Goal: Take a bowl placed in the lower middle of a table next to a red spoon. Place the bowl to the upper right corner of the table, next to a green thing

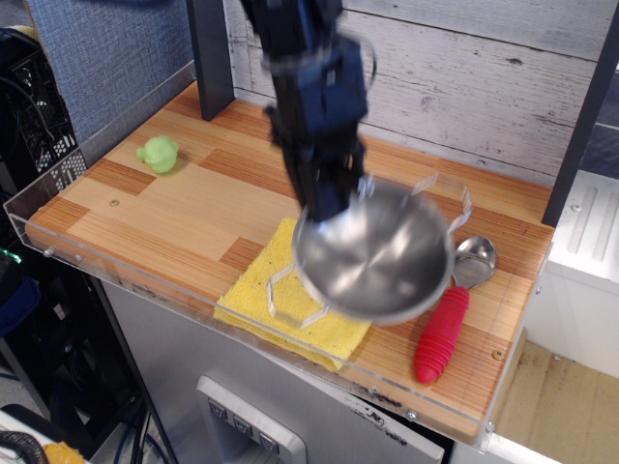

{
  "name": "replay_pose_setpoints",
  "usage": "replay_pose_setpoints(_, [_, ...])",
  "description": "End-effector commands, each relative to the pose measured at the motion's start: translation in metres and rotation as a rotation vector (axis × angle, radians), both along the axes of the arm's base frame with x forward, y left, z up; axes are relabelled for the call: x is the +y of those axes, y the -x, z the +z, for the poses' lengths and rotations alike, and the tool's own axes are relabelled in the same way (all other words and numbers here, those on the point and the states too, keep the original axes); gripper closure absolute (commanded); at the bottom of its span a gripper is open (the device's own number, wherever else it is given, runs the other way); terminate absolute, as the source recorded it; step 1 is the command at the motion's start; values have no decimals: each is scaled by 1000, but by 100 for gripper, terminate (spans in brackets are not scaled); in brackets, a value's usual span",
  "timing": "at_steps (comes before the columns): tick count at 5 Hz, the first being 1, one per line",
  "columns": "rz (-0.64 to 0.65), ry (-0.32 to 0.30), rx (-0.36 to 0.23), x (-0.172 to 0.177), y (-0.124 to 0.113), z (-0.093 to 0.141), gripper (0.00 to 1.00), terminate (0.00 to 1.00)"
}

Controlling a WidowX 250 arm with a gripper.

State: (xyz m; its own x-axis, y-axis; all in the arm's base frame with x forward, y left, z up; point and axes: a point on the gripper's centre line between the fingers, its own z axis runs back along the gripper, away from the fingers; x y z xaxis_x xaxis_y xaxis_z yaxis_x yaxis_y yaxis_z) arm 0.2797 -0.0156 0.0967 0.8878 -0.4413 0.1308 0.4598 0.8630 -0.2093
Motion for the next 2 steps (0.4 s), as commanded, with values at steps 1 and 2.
replay_pose_setpoints(1, [142, 34, -75, 45, -26, 50, 100, 0])
replay_pose_setpoints(2, [313, -85, -58, 90, -41, 45, 100, 0])
